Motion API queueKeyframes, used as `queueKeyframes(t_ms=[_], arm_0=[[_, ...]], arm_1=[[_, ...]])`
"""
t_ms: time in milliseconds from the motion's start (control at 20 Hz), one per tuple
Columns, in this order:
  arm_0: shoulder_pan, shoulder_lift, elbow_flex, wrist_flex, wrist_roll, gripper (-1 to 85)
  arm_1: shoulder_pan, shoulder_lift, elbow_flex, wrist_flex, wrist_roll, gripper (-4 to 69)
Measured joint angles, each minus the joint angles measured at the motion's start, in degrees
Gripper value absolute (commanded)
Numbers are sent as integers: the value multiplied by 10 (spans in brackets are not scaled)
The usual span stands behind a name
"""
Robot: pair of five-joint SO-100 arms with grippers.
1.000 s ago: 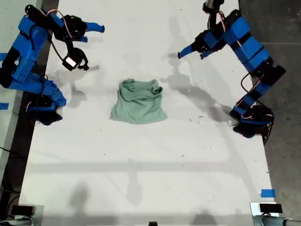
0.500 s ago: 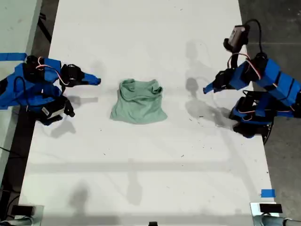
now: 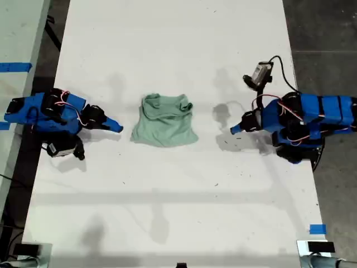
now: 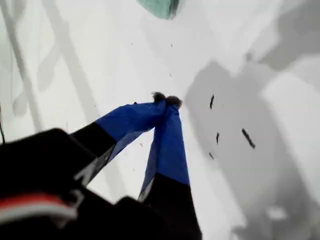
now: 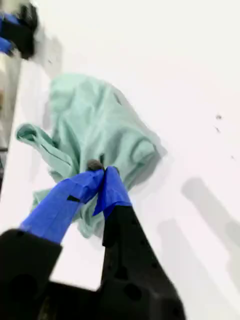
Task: Fold tshirt
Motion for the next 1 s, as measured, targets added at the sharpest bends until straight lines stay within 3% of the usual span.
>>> queueKeyframes(t_ms=[100,200,450,750,1000], arm_0=[[-2,0,4,10,0,1],[-3,0,6,11,0,1],[-6,0,6,11,0,1],[-7,0,6,11,0,1],[-9,0,6,11,0,1]], arm_1=[[0,-214,-171,-45,-61,-8],[-3,-451,-377,-46,-109,-8],[-28,-935,-930,68,-170,-8],[-16,-989,-1002,69,-202,-8],[135,-1013,-1008,69,-307,-9]])
